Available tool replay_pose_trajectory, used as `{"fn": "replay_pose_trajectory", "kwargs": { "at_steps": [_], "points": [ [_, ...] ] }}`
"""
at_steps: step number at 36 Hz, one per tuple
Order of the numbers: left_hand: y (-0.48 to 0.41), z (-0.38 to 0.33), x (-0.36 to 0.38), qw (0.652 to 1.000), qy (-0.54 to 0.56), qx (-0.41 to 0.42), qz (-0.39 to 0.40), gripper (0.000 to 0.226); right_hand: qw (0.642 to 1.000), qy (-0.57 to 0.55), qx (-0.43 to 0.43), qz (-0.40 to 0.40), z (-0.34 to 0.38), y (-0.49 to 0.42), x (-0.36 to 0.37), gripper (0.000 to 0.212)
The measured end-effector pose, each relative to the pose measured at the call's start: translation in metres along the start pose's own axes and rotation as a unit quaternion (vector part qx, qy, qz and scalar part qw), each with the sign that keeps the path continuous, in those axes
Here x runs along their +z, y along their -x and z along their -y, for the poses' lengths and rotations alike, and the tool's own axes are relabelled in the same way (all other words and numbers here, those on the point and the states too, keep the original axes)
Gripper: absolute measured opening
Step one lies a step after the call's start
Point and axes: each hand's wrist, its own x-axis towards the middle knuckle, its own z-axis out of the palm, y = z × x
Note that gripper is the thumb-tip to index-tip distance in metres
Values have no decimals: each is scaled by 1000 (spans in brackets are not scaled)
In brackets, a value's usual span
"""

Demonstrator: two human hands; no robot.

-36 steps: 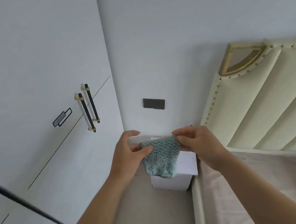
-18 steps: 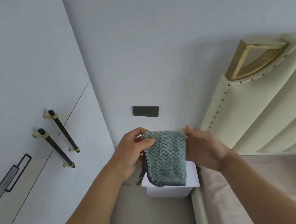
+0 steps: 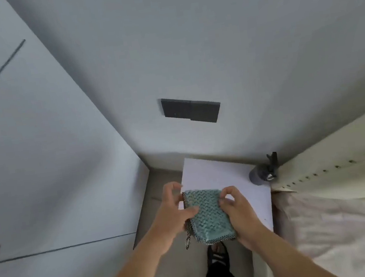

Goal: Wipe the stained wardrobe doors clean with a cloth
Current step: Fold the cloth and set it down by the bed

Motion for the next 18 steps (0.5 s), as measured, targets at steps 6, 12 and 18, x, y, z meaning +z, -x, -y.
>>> {"fn": "replay_pose_trajectory", "kwargs": {
  "at_steps": [6, 12, 18],
  "points": [
    [-172, 63, -8, 971, -213, 89, -59, 44, 989, 126, -27, -78, -50, -165, -3, 23],
    [-322, 120, -18, 922, -323, 174, -122, 23, 963, 242, -69, -97, -105, -310, -5, 37],
    [-386, 155, -20, 891, -390, 201, -112, 24, 911, 362, -145, -136, -122, -372, -11, 43]
  ]
}}
